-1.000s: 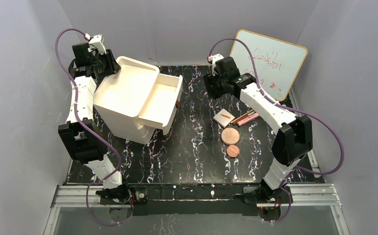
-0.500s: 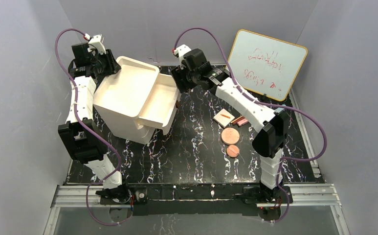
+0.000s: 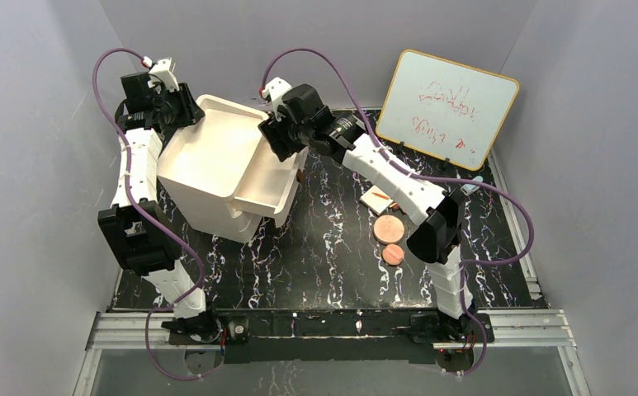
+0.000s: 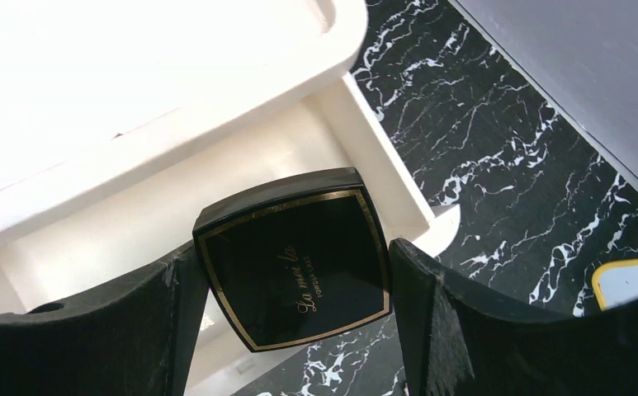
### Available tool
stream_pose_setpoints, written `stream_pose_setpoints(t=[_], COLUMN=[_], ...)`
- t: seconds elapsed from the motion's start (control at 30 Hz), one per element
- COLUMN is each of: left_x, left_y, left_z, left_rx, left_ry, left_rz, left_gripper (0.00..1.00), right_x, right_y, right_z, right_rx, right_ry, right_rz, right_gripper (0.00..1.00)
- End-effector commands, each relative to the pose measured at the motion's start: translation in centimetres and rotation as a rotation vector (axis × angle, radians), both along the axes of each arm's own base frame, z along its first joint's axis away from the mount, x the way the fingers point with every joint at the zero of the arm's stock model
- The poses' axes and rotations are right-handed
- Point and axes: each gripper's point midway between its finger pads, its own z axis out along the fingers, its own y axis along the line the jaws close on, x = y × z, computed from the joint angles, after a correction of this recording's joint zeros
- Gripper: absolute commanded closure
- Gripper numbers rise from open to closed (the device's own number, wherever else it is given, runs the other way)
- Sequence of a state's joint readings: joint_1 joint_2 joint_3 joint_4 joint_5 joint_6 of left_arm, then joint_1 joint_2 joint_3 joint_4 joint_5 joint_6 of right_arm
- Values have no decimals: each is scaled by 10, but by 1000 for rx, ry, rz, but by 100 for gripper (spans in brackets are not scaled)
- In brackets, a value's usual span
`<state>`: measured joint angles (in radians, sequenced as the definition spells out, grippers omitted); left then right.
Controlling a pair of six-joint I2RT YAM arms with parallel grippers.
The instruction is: Organize the makeup
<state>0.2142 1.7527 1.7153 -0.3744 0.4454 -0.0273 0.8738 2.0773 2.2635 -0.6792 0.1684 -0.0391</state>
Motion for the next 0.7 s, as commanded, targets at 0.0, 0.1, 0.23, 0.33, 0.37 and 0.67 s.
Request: stream_pose_setpoints(t=[0.0,0.1,0.23,0.33,0.37,0.67], left_x=[-6,-6,-6,-6,-6,-5], left_y=[-5,-5,-5,-5,-5,-5], left_z=[-8,-7,-7,-7,-8,-9], left_rx=[-32,-32,-33,-33,-33,-36], left_ry=[38,37,36,38,38,40], left_rz=[-19,-17,-19,-18,-19,-19], left_gripper=[65,65,65,65,65,65], right_x=[-2,-5,-7,-7,-7,-3], right_y=[13,17,20,22,22,29], right_z=[23,13,0,-7,-8,-14], right_rx=[55,45,30,24,22,18], right_ry=[-41,-21,-2,9,11,13], right_rz=[41,52,59,66,67,72], right_gripper=[38,38,36,33,32,16])
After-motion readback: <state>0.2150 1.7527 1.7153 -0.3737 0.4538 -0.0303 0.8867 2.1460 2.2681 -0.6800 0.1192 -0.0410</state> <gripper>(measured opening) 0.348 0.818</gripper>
